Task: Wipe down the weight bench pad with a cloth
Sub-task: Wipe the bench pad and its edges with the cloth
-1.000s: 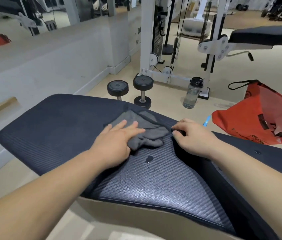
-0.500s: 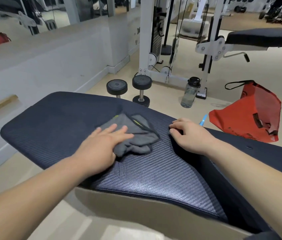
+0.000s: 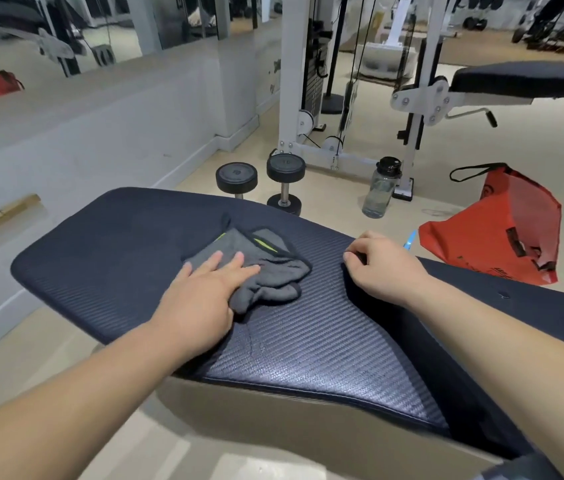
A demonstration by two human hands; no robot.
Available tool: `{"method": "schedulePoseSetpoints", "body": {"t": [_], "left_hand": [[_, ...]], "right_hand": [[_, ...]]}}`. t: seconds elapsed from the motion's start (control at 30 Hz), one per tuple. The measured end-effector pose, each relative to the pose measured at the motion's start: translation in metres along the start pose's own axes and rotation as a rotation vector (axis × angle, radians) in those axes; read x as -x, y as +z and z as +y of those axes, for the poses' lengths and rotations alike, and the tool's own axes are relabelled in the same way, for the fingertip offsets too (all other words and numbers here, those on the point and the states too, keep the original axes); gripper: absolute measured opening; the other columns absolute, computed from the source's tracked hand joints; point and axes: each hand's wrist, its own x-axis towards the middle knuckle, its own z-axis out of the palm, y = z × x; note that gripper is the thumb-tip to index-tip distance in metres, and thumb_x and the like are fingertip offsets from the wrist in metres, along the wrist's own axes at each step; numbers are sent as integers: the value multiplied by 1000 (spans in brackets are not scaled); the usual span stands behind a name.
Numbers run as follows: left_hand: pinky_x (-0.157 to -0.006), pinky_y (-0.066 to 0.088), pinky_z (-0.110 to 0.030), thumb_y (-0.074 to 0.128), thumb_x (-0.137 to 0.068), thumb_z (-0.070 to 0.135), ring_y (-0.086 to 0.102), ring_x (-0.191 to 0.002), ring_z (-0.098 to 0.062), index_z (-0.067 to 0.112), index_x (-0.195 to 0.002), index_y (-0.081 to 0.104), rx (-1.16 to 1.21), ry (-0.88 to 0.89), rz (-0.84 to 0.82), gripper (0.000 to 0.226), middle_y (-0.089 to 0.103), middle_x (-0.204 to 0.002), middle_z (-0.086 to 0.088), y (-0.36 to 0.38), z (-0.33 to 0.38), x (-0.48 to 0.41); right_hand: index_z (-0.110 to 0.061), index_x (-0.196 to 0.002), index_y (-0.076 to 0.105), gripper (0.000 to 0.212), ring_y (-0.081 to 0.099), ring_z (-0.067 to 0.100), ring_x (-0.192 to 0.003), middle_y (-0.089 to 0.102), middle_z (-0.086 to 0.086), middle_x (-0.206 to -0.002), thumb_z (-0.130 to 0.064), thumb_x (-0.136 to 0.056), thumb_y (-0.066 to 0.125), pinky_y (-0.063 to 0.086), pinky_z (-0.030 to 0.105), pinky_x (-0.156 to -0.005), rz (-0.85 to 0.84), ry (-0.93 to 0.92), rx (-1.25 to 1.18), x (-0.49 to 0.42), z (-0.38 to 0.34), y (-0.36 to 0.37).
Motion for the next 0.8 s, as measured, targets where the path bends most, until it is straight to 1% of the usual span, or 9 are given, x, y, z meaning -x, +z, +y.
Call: {"method": "schedulePoseSetpoints", "body": {"t": [0.07,0.13,0.27,0.37,0.47,0.53,0.6,0.67,0.8], "left_hand": [[-124,7,-56,46,-88,10,-1,-157,-21,49,-155,12,-19,-52,-29,85,3,-169,17,2,18,12],[-124,3,-57,47,-85,10,-7,-157,-23,51,-154,7,-33,53,-84,89,-3,-168,21,8,40,30],[-126,-4,-46,44,-75,0,-15,-154,-4,60,-150,14,14,246,-137,101,-2,-163,33,10,34,33],[-127,2,-46,42,-79,0,-3,-155,-3,56,-151,21,58,71,-37,93,8,-165,28,8,22,7],[-126,2,-53,43,-86,7,-2,-157,-18,51,-154,17,56,-40,-7,85,6,-168,19,11,47,3],[-125,-4,-54,41,-84,5,-8,-157,-21,53,-154,16,69,35,-68,88,2,-167,23,16,70,11],[-125,-10,-49,38,-79,-2,-14,-155,-12,56,-151,21,125,164,-117,94,2,-164,28,17,75,9],[-126,-7,-44,38,-77,-5,-8,-155,-6,56,-149,28,142,215,-110,95,8,-163,30,16,63,-16],[-125,6,-53,44,-86,7,7,-157,-20,47,-154,24,45,-43,31,81,15,-169,13,14,50,-68]], "right_hand": [[-23,-101,73,24,62,20,-108,65,-6,-114,-33,-100,52,52,43,-96,45,-21,-76,-1,5,-3],[-20,-100,75,23,62,19,-106,67,-4,-111,-29,-100,53,51,42,-98,112,-49,-147,-1,11,-5],[-18,-110,75,24,62,22,-112,71,3,-114,-26,-100,55,48,33,-98,157,-26,-151,0,18,-9],[-19,-114,75,27,65,23,-111,71,3,-116,-28,-100,54,50,34,-96,161,26,-144,3,23,-12],[-20,-114,74,29,67,24,-107,75,1,-113,-28,-100,50,52,33,-89,155,100,-140,5,31,-21],[-20,-112,75,29,67,24,-101,77,3,-108,-28,-100,50,52,34,-86,154,136,-153,6,40,-25],[-17,-111,76,29,66,24,-99,76,4,-103,-27,-101,51,49,32,-83,143,147,-179,7,49,-26],[-17,-111,76,28,66,22,-98,74,1,-99,-25,-101,51,45,29,-82,138,145,-209,8,57,-28],[-18,-110,76,29,64,20,-94,74,0,-97,-26,-101,50,48,31,-82,138,123,-163,10,66,-28]]}}
